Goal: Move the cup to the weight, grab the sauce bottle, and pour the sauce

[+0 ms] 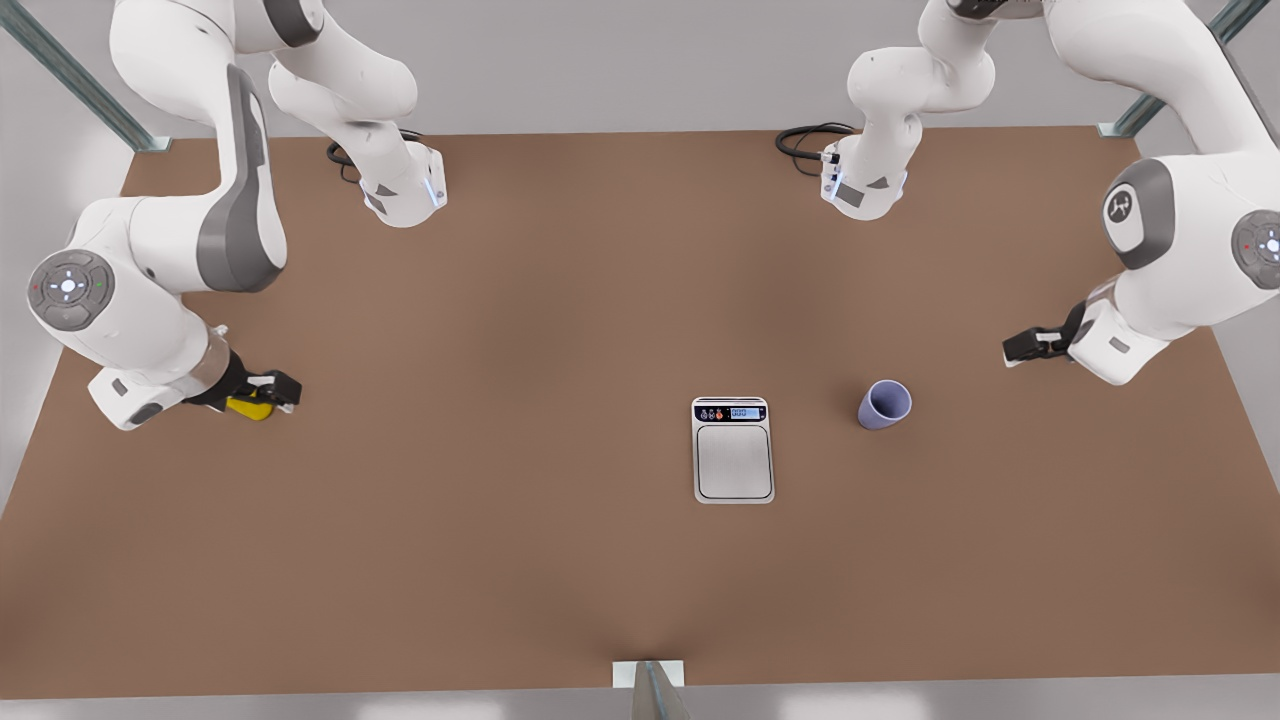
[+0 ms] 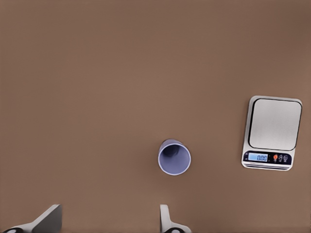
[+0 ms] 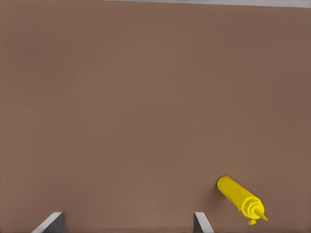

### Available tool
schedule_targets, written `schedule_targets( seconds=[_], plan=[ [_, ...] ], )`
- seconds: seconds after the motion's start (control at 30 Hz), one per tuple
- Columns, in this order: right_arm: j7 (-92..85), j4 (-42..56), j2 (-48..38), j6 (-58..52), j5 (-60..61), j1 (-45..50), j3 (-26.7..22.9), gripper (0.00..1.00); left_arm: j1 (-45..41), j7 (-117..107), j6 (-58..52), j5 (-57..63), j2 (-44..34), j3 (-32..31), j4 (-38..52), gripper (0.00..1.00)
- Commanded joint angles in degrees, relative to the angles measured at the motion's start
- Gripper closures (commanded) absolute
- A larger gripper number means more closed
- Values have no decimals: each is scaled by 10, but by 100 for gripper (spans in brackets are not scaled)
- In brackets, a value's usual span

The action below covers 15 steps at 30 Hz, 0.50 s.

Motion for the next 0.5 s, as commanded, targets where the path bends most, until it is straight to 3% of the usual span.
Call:
schedule_targets(
  seconds=[0.0, 0.2, 0.47],
  plan=[
    [1, 1, 0, -2, 1, 0, 0, 0, 0, 0, 0, -2, 0, 0, 1, 0],
    [-1, 5, 1, -7, 1, 1, 0, 0, -3, -1, 10, -1, 6, -1, -8, 0],
    [-11, 3, 6, -9, -1, -6, 0, 0, -21, -1, 182, -2, 1, -6, -184, 0]
  ],
)
